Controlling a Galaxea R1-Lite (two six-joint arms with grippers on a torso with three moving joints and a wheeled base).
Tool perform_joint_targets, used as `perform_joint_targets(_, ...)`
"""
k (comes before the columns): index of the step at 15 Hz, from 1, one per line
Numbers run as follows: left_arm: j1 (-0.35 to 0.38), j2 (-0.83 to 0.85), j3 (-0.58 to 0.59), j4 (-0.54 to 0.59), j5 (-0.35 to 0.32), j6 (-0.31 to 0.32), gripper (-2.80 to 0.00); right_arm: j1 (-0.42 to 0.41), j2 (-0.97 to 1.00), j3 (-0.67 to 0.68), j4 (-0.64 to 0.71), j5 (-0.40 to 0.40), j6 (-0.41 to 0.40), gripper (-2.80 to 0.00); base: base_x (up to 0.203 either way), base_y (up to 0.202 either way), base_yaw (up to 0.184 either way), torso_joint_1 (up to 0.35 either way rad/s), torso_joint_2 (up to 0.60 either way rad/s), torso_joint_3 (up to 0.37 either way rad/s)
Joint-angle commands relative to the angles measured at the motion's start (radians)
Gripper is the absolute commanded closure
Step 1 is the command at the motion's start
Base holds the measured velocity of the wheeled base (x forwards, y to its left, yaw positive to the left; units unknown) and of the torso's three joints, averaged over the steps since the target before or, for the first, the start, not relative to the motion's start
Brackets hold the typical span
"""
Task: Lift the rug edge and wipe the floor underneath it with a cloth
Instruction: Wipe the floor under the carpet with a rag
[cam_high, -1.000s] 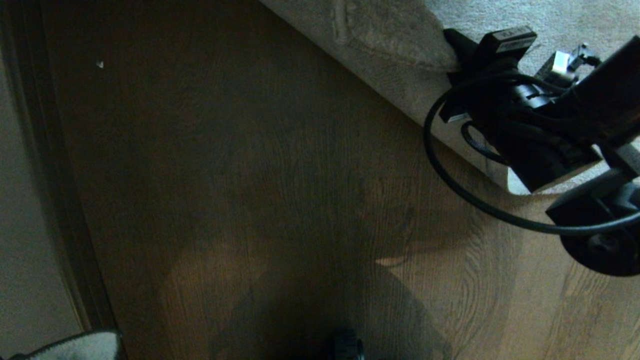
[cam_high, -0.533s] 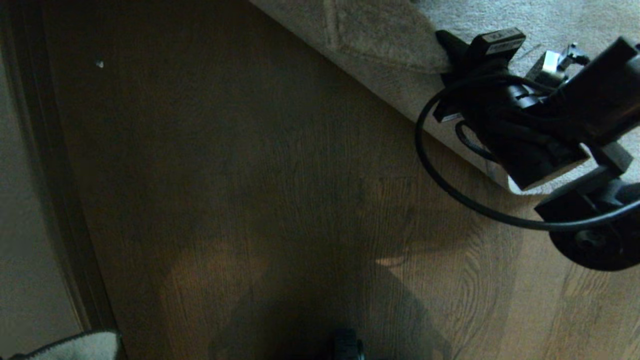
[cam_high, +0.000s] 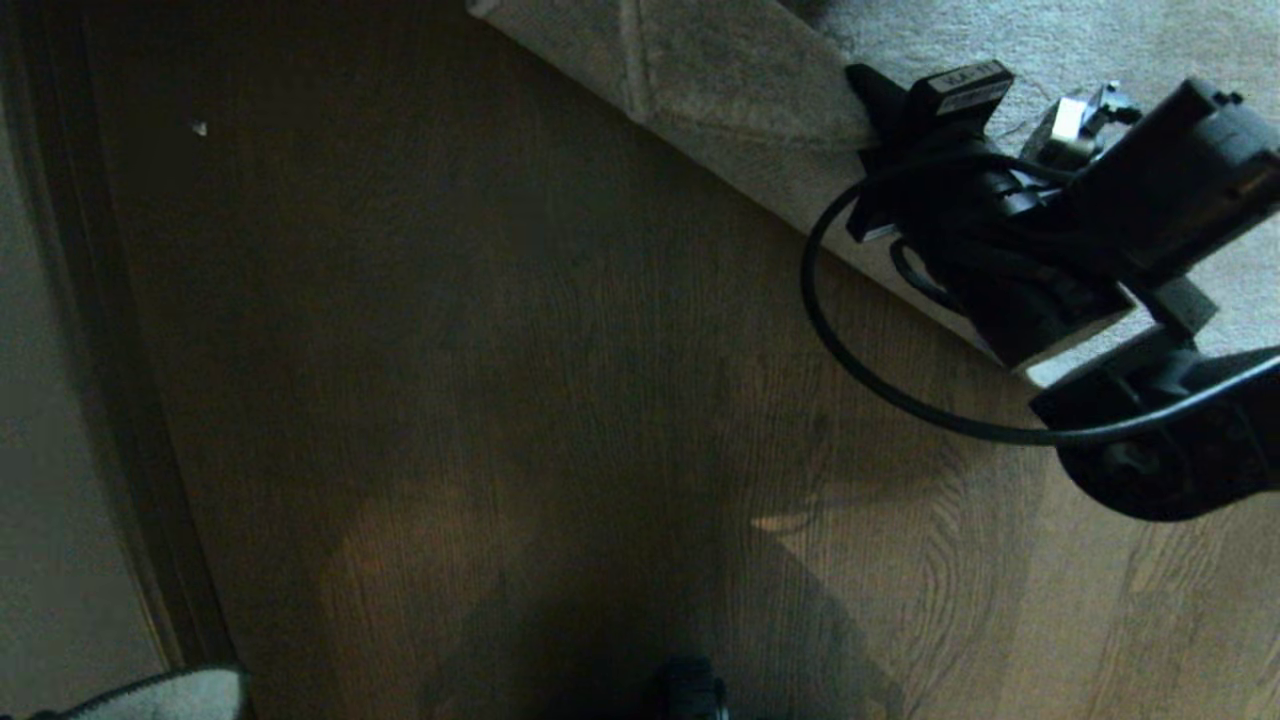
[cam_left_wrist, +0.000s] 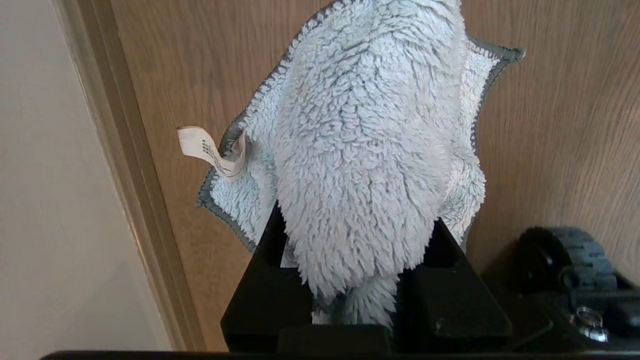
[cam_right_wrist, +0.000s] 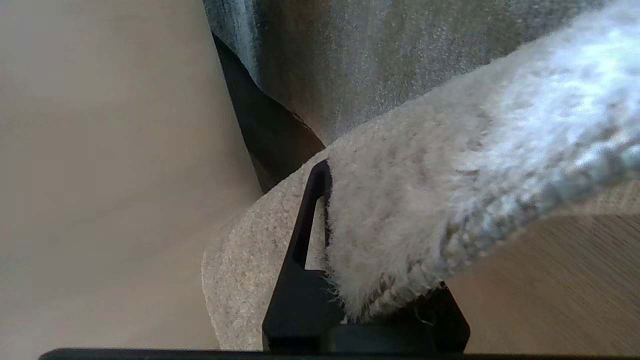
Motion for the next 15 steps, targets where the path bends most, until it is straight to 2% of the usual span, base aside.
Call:
perform_joint_targets(1,0.0,0.007,-0.024,0.028,-0.007,0.015,0.0,-0.001,0.034,-0.027,-0.007,-0.001,0.006,0.0,0.0,0.0,0.0,0.0,0.0,0.0)
perform_joint_targets(3,0.0,0.076,-0.057,0.035,-0.036,0.017,0.0,-0.001,0.046,-0.046,-0.007,-0.002,0.006,0.0,0.0,0.0,0.0,0.0,0.0,0.0)
perform_joint_targets(6,-0.01,0.27,-0.142,0.033,-0.087,0.018,0.0,-0.006,0.058,-0.061,-0.007,-0.002,0.004,0.0,0.0,0.0,0.0,0.0,0.0,0.0)
perform_joint_targets(11,-0.037,0.654,-0.346,0.026,-0.274,0.045,0.0,-0.018,0.071,-0.111,-0.003,-0.002,0.004,0.0,0.0,0.0,0.0,0.0,0.0,0.0)
perform_joint_targets(12,-0.068,0.714,-0.372,0.02,-0.29,0.049,0.0,-0.019,0.074,-0.124,-0.003,-0.002,0.004,0.0,0.0,0.0,0.0,0.0,0.0,0.0)
perform_joint_targets(15,-0.244,0.888,-0.423,-0.04,-0.306,0.051,0.0,-0.024,0.079,-0.159,0.0,-0.002,0.004,0.0,0.0,0.0,0.0,0.0,0.0,0.0)
